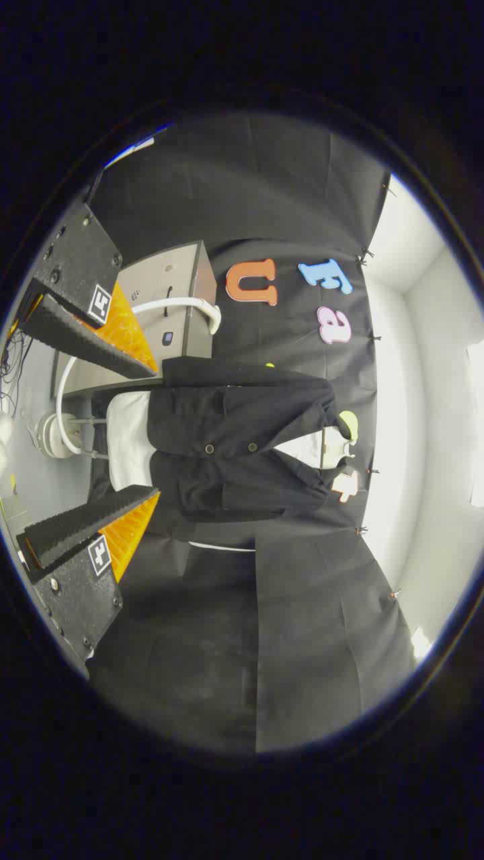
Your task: Iron the clothes twice with a garment steamer, once on the left side and once on the right side.
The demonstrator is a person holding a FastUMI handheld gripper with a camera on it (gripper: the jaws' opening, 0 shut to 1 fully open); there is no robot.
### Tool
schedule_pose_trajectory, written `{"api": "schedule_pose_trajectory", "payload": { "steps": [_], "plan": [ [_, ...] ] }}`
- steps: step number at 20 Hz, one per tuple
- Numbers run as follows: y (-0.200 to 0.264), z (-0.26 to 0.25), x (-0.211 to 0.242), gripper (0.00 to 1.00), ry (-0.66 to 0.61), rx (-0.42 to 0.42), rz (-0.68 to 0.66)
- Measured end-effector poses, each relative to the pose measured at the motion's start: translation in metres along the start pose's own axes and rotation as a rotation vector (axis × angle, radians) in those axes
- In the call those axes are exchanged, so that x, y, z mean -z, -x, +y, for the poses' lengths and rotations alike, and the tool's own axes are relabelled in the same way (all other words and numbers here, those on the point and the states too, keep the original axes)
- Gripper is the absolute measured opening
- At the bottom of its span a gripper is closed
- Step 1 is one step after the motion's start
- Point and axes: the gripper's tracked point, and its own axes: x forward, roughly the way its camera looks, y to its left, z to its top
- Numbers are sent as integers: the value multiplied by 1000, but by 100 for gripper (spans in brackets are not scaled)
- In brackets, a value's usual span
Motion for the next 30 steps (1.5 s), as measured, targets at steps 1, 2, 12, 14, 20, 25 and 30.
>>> {"api": "schedule_pose_trajectory", "payload": {
  "steps": [1,2,12,14,20,25,30],
  "plan": [
    [1,1,1,99,5,0,1],
    [2,2,2,99,7,0,2],
    [4,8,5,99,7,4,8],
    [2,8,3,99,21,9,5],
    [-22,24,-5,99,15,1,35],
    [-62,49,-29,99,-5,-11,51],
    [-119,98,-65,99,-9,-76,37]
  ]
}}
